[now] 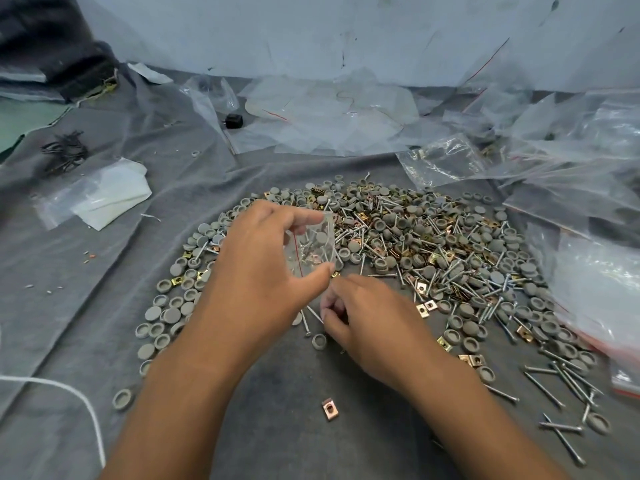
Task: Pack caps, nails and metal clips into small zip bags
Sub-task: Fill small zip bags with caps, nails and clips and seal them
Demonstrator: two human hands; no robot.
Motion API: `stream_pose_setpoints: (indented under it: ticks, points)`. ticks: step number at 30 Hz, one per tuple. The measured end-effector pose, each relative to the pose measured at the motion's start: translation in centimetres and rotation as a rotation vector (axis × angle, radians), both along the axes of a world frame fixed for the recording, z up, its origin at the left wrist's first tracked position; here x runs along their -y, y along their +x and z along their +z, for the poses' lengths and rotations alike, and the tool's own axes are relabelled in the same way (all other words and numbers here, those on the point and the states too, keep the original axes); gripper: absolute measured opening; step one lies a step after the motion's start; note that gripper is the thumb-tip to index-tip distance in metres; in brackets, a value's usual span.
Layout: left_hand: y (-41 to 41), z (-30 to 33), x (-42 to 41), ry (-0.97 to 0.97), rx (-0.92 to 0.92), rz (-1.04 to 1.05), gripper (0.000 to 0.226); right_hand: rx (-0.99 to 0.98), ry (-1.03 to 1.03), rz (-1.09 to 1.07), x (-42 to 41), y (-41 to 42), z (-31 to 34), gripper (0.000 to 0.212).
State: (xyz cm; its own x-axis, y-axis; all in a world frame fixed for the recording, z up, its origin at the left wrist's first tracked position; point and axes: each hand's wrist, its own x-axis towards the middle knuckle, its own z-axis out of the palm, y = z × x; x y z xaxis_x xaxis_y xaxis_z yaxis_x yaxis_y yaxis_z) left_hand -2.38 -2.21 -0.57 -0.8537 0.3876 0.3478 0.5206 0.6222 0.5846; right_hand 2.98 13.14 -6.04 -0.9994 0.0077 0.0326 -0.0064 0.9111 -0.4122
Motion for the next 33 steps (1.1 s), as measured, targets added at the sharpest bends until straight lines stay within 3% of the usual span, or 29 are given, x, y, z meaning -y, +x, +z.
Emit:
stream_pose_setpoints:
  ticks: [4,10,13,17,19,21,24,26,29,33]
  points:
    - [-0.1,0.0,0.1,0.006,0.004,0.000,0.053,0.023,-0.055,0.024,0.4,0.4,0.4,0.015]
    - [-0.2,-0.1,0.2,0.003,-0.003,-0.004,0.053,0.074,0.016,0.072,0.6,0.6,0.9,0.011]
    - [-0.1,-0.1,0.3,-0.006,-0.003,-0.005,0.052,0.067,-0.076,-0.031,-0.5,0.6,1.3,0.011]
    - [0.1,-0.2,0.1,-0.027,-0.007,-0.007,0.052,-0.364,-0.412,-0.146,-2.4,0.3,3.1,0.012]
    - [0.2,-0.2,-0.2,-0.052,-0.017,-0.011,0.051,-0.538,-0.399,-0.074,-2.4,0.3,4.2,0.009]
    - [0.4,-0.2,-0.6,-0.062,-0.022,-0.029,0.050,-0.583,-0.310,0.003,-2.2,0.2,4.3,0.005]
    - [0.6,-0.2,-0.9,-0.067,-0.016,-0.050,0.048,-0.510,-0.236,0.045,-2.1,0.0,3.7,0.009]
    - [0.5,-0.2,-0.9,-0.058,-0.012,-0.054,0.047,-0.520,-0.307,0.018,-2.1,0.1,3.5,0.014]
    - [0.2,-0.2,-0.4,-0.040,-0.010,-0.036,0.050,-0.521,-0.415,-0.038,-2.5,0.4,3.3,0.005]
    - [-0.1,-0.1,0.0,-0.001,-0.008,-0.004,0.053,-0.124,-0.209,0.077,-1.8,0.3,1.4,0.007]
